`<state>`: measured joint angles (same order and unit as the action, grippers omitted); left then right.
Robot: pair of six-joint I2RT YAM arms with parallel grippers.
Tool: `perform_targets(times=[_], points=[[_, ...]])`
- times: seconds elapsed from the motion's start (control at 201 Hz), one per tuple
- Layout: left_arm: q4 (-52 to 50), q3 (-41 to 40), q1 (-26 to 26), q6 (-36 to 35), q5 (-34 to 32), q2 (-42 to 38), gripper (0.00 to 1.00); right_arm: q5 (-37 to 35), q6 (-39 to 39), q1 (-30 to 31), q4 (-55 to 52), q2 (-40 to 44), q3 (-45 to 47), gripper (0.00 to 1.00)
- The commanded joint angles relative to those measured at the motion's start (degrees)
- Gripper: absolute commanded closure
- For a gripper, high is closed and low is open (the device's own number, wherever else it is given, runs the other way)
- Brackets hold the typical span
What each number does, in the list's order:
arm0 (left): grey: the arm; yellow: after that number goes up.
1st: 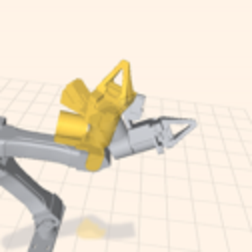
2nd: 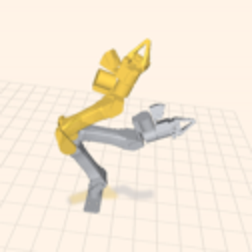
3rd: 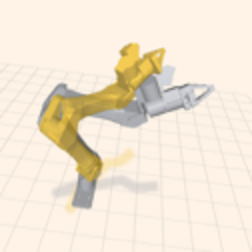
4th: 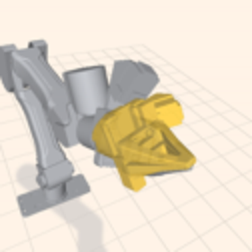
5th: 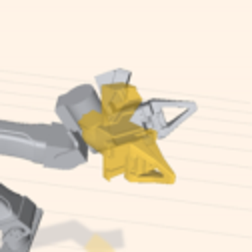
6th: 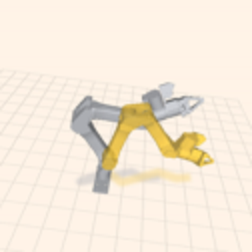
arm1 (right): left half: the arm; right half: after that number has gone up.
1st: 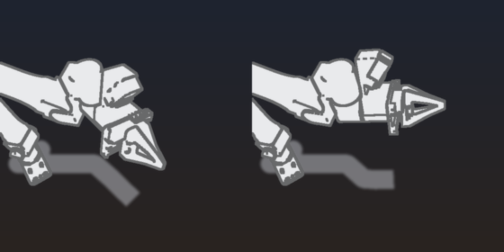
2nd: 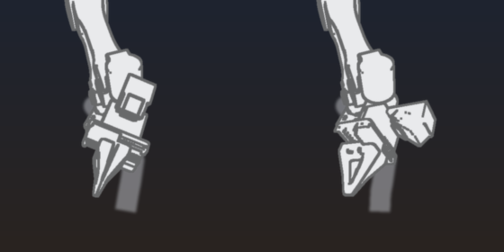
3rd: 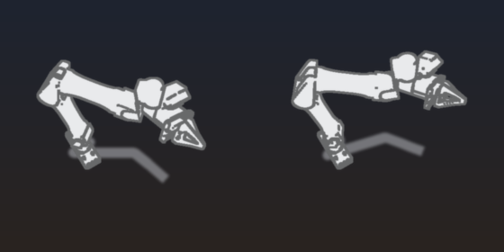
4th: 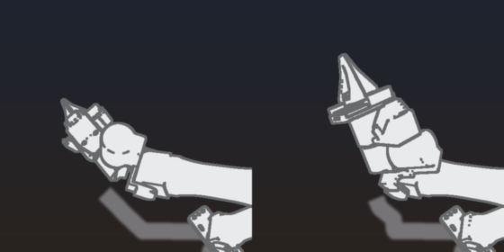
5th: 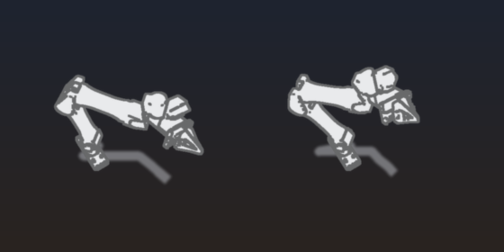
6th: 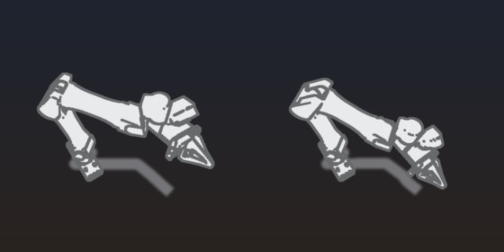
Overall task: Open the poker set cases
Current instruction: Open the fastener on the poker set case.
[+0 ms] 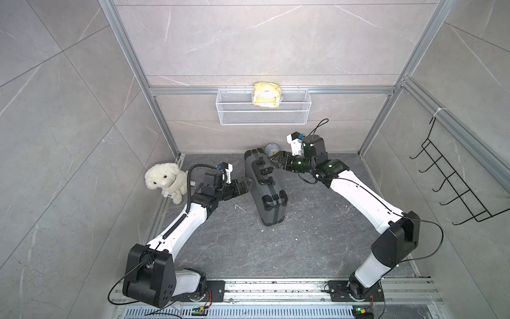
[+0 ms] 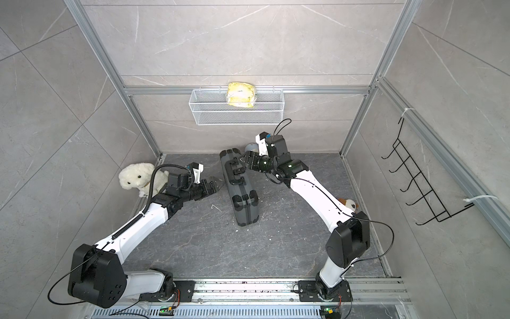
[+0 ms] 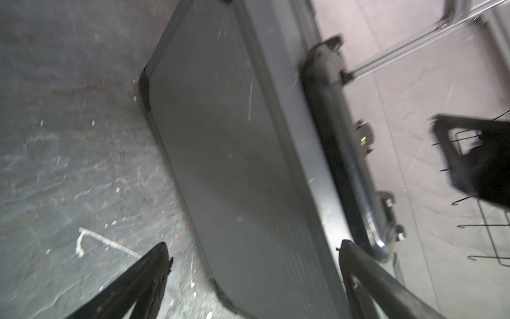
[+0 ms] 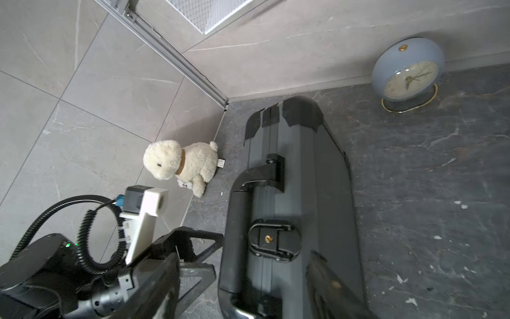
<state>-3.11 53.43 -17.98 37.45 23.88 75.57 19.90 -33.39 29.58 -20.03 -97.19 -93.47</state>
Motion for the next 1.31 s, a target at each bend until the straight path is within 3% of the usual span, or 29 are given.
perform_targets(times=[0.0,0.607,0.941,1.12,1.304], points=[[7.69,2.04,0.05,4.01,-0.26,0.22,0.03,2.49,-0.39,0.83,-0.23,-1.89,2.14,0.27],[4.87,10.12,-0.04,-1.44,-2.26,11.25,0.14,6.04,-7.57,1.35,11.32,-4.06,5.50,0.31],[4.72,10.46,-0.04,-1.57,-1.43,13.06,0.25,6.51,-8.90,1.62,11.82,-3.79,5.04,0.57],[5.86,10.47,-1.63,-0.81,-1.07,14.24,0.29,6.82,-10.20,1.66,13.88,-3.52,5.12,0.79],[6.17,10.97,-3.29,-0.69,-1.56,15.72,0.32,6.82,-10.97,1.66,14.20,-4.02,3.25,0.89]])
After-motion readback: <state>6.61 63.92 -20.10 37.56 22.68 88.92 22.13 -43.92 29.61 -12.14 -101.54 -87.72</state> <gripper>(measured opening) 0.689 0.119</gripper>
